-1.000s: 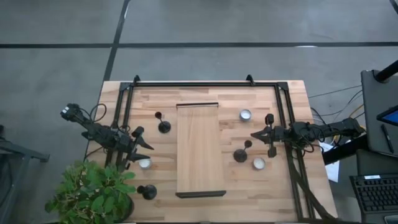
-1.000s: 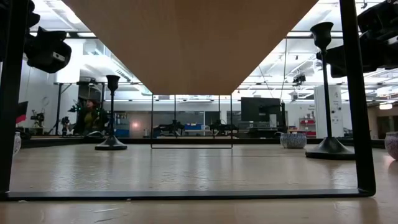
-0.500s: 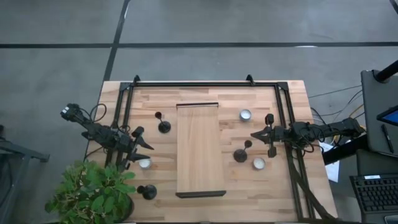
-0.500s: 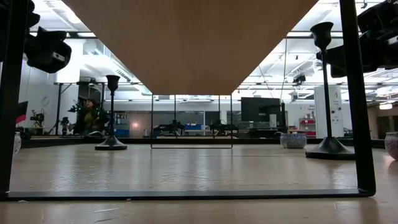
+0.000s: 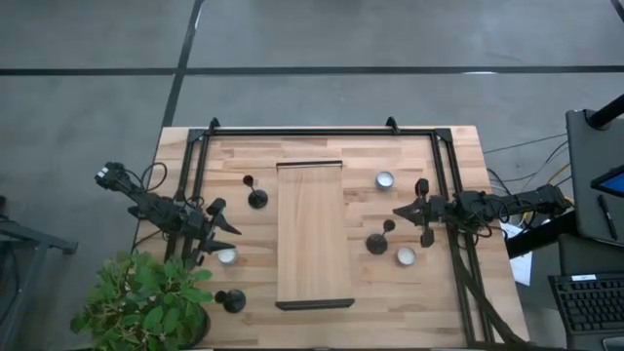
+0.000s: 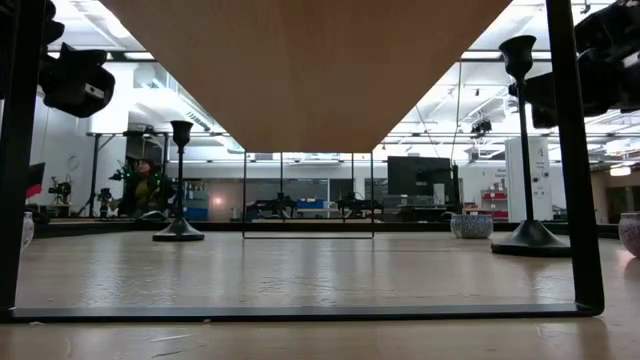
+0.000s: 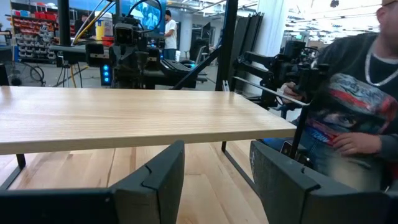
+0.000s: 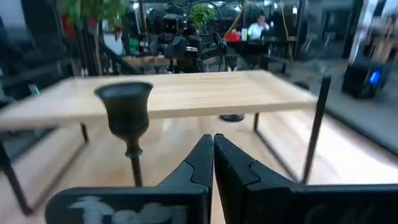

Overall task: Pick & Place candle stick holders
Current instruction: Put the left black candle holder on the shelf

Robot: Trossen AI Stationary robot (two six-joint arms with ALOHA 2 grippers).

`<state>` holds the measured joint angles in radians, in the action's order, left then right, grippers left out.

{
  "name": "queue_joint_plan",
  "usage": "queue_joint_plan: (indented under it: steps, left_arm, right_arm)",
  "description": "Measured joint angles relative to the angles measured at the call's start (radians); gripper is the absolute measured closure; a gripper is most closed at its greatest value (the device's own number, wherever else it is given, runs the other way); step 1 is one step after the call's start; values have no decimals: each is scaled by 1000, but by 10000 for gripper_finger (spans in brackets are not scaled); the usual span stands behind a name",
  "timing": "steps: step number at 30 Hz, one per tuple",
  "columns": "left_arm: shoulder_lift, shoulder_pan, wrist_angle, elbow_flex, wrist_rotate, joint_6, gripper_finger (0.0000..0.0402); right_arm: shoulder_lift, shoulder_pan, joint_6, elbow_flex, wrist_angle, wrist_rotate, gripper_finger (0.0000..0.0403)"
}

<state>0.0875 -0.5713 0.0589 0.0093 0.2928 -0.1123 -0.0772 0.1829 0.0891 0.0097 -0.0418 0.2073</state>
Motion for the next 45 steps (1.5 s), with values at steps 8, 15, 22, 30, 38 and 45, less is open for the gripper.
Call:
queue_joint_plan:
  steps: [8, 15, 22, 30, 38, 45]
  left_arm:
    - [0, 0, 0, 0, 0, 0, 223]
    - [0, 0, 0, 0, 0, 0, 223]
    - [0, 0, 0, 0, 0, 0, 223]
    - [0, 0, 0, 0, 0, 0, 223]
    - [0, 0, 0, 0, 0, 0, 223]
    - [0, 0, 0, 0, 0, 0, 223]
  right_arm:
    - [-1, 0, 2, 0, -5, 2, 394]
    - [-1, 0, 141, 0, -16, 2, 394]
    - [-21, 0, 84, 2, 29, -146, 394]
    - [-183, 10, 142, 2, 31, -183, 377]
    - [-303, 11, 217, 2, -36, -205, 302]
    - [-339, 43, 192, 2, -152, -209, 261]
